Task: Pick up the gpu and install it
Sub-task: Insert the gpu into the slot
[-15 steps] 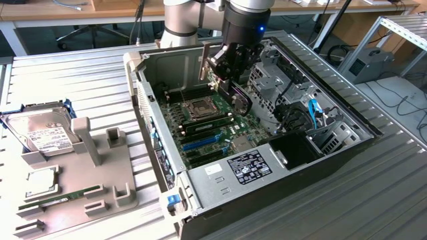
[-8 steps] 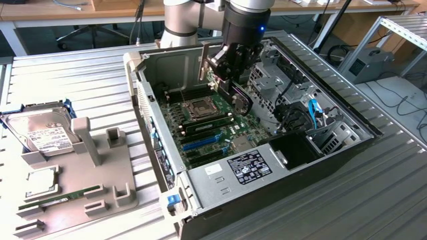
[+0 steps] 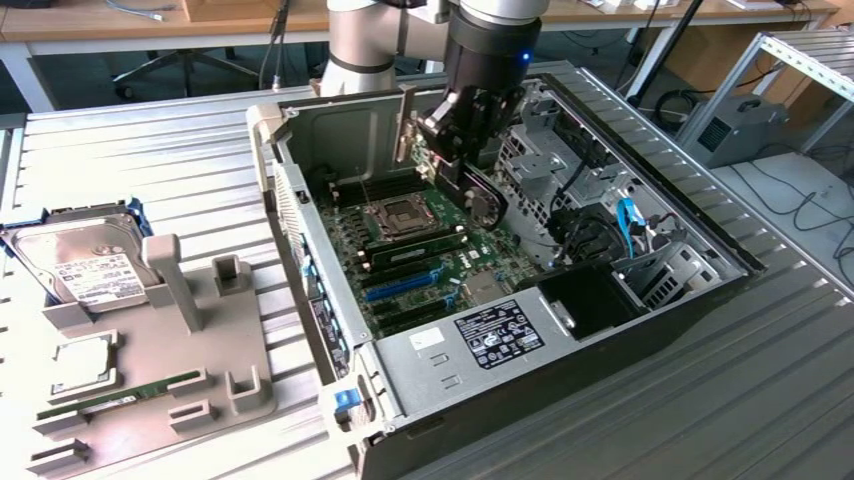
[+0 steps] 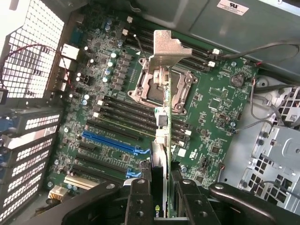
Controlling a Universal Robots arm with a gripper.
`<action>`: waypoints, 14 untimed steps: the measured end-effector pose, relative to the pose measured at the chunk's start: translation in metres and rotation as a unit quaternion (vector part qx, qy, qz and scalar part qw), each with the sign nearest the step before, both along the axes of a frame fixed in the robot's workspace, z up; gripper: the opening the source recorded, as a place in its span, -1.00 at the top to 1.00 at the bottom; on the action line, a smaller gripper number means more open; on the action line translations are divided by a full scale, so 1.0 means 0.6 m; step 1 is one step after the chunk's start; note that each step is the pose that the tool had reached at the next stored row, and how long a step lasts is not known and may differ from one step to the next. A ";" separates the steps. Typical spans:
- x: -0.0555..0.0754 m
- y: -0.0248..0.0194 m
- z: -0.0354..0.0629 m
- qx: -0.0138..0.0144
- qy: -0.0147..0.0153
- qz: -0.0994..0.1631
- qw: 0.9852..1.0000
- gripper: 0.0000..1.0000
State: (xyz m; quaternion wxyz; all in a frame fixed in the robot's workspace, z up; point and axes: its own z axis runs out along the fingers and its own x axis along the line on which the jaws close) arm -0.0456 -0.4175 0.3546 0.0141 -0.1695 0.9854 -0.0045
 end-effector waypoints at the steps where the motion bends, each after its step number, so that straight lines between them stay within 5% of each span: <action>1: 0.000 0.0000 0.000 0.000 0.000 0.004 1.000 0.48; 14: 0.000 0.0000 0.000 0.000 0.000 0.038 0.999 0.48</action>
